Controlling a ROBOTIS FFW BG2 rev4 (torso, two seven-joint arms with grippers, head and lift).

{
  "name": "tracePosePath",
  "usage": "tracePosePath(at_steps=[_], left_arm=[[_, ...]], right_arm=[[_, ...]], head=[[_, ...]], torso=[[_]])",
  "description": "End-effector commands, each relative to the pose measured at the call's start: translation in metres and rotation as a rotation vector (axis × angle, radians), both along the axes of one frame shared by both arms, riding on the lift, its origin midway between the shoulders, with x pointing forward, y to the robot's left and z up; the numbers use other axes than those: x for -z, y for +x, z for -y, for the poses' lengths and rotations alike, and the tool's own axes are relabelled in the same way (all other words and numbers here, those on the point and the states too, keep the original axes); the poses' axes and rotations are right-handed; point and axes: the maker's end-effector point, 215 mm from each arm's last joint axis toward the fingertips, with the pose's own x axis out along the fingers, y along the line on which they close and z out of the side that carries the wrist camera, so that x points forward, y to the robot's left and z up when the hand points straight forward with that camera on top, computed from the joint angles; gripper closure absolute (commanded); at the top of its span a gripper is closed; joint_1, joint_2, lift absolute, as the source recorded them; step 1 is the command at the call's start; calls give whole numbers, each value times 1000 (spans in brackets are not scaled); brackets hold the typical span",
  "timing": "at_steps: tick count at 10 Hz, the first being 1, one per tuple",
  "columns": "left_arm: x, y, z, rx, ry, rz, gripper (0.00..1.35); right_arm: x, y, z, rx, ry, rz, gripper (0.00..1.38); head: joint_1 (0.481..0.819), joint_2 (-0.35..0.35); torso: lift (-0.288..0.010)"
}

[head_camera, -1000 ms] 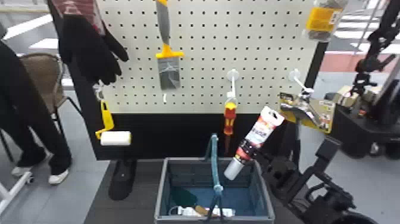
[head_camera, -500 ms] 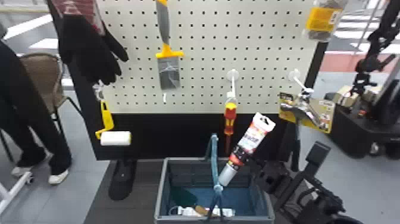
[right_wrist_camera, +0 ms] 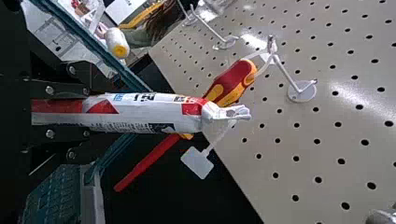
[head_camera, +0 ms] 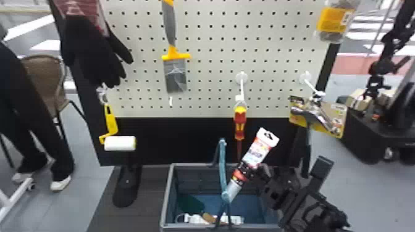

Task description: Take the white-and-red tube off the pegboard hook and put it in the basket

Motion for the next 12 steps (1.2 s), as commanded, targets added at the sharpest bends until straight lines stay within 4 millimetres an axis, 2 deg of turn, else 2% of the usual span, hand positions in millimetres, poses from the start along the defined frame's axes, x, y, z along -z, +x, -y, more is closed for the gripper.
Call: tracePosePath(at_steps=[1,5,9,10,11,12], left_arm=[[1,-1,0,0,0,-1,504],[0,-2,-1,-2,-2,0,504],[1,-2,-1,-4,-3,-2,504],[1,-2,-1,-4,-3,-2,504],[1,-2,-1,-4,-3,-2,504],[2,-2,0,-3,-4,-3,504]], right_arm=[[10,0,-3,-8,2,-18,981],[40,-3,-4,-21,8,-75,981],[49,-4,-4,-29,11,-88,978],[45,-3,-4,-28,13,-77,723],[43,-2,-4,-28,2,-67,334],[40,-1,-3,-28,-1,-60,84]], head=[[549,0],[549,0],[549,0],[549,0],[549,0],[549,0]], torso=[[-100],[-100],[-100],[-100],[-100],[-100]])
